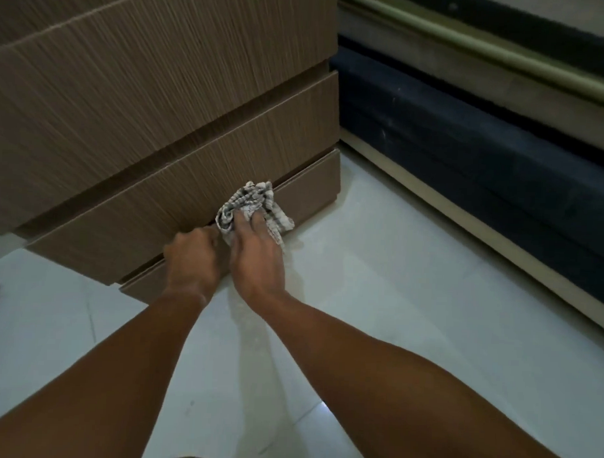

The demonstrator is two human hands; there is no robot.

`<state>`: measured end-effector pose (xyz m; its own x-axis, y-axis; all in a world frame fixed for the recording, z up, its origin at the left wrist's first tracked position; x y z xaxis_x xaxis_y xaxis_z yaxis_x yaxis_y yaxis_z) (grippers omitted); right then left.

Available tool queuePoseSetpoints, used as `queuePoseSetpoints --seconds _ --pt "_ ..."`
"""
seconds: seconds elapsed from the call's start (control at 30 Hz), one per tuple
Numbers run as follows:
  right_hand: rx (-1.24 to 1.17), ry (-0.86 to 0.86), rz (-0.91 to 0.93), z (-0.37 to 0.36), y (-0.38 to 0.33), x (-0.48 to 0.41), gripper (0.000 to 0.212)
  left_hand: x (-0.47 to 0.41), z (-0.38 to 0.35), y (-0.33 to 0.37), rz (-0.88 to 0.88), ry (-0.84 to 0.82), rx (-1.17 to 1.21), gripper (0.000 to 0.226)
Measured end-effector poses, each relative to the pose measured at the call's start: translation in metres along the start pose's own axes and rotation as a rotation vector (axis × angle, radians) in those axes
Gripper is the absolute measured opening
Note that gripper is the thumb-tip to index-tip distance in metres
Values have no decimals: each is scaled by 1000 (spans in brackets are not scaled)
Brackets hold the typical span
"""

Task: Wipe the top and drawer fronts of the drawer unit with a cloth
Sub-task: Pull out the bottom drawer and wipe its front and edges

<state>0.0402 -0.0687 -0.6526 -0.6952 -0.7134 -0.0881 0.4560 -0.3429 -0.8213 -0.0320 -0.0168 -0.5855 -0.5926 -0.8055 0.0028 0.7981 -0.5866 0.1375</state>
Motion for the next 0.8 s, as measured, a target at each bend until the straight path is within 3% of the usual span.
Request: queuePoseSetpoints --seconds 0.23,0.37,0.5,0.67,0.8 --pt "-195 197 -41 -35 24 -15 39 -3 -11 -2 60 81 -46 24" --pt "-257 380 -4 -25 45 -38 37 -9 -11 -5 57 163 -114 29" --pt "-266 438 44 -2 69 -54 41 -8 -20 -6 48 237 -47 25" --pt "-479 595 -280 71 98 -92 44 -15 -16 -2 105 142 -47 29" --pt "-543 468 -432 87 96 -91 49 -8 -11 2 85 134 -85 19"
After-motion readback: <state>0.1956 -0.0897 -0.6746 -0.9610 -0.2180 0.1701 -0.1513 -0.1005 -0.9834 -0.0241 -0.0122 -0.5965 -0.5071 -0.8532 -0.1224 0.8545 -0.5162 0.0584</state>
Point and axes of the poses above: each hand's wrist, its own x-axis away from the middle knuckle, its own z-axis out of the back of the hand, y = z × x, the point moved 8 cm from there along -x, towards the middle knuckle, and after that the axes turned 3 degrees about x, right-handed, at the moved point
